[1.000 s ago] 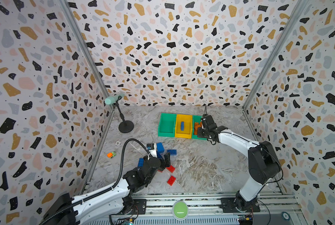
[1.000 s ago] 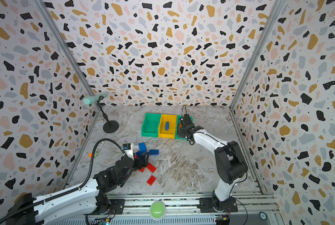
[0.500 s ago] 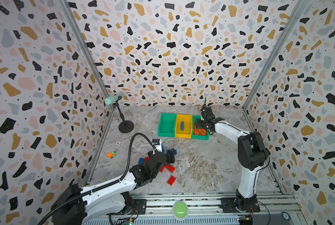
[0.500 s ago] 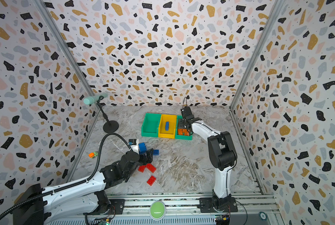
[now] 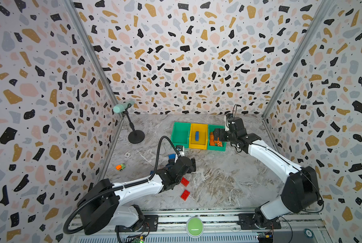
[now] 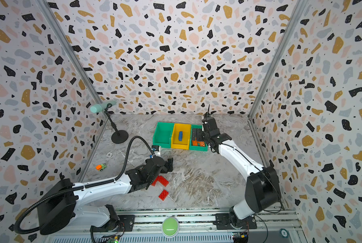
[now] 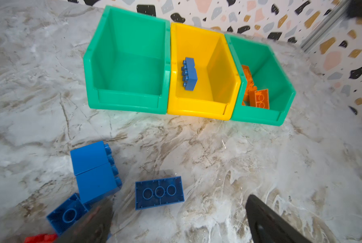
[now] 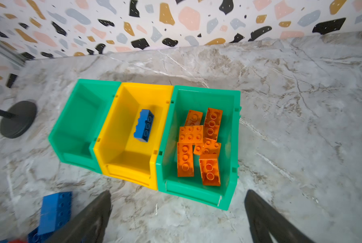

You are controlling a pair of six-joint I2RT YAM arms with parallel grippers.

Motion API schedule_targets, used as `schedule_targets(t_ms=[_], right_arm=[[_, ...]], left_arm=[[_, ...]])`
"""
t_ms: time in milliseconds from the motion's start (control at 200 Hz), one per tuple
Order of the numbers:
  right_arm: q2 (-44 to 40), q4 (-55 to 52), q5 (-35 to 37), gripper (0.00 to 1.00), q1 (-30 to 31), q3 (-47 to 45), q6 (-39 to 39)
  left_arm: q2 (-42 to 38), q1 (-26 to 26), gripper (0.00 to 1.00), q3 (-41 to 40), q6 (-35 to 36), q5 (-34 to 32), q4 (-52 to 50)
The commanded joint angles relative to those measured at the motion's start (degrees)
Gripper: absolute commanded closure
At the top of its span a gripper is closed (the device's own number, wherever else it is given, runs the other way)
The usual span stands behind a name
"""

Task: Sort the legos into containers by color
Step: Place the lego in the container, then pick up the lego from the center of the table.

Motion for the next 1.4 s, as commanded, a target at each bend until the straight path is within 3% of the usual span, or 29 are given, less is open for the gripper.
schedule_targets(t_ms=[0,345,1006,1186,1396], right_arm=[[-5.5,-0.8,-1.6,0.01,0.4,-5.4,1.9],[-15.0,0.0,-5.1,0.01,0.6,-12.5,3.0],[-16.0,2.0,-7.5,0.01,0.6,-14.8,3.1],[-16.5,1.7,-7.4,0.01,0.6,-15.1,3.1],[-17.8,1.5,-7.5,0.01,0.6,-15.1,3.1]], left_arm=[[4.4,0.3,0.0,3.0,-1.9,-0.3,-2.0],[13.9,1.7,0.0,8.4,-4.9,-1.4,-7.0],[22.2,4.4,0.11,10.9,-4.9,0.8,-7.2],[23.7,4.6,0.19,11.9,-4.4,1.7,-7.5],[24.7,4.6,0.36,12.6,-4.0,0.3,-9.5]])
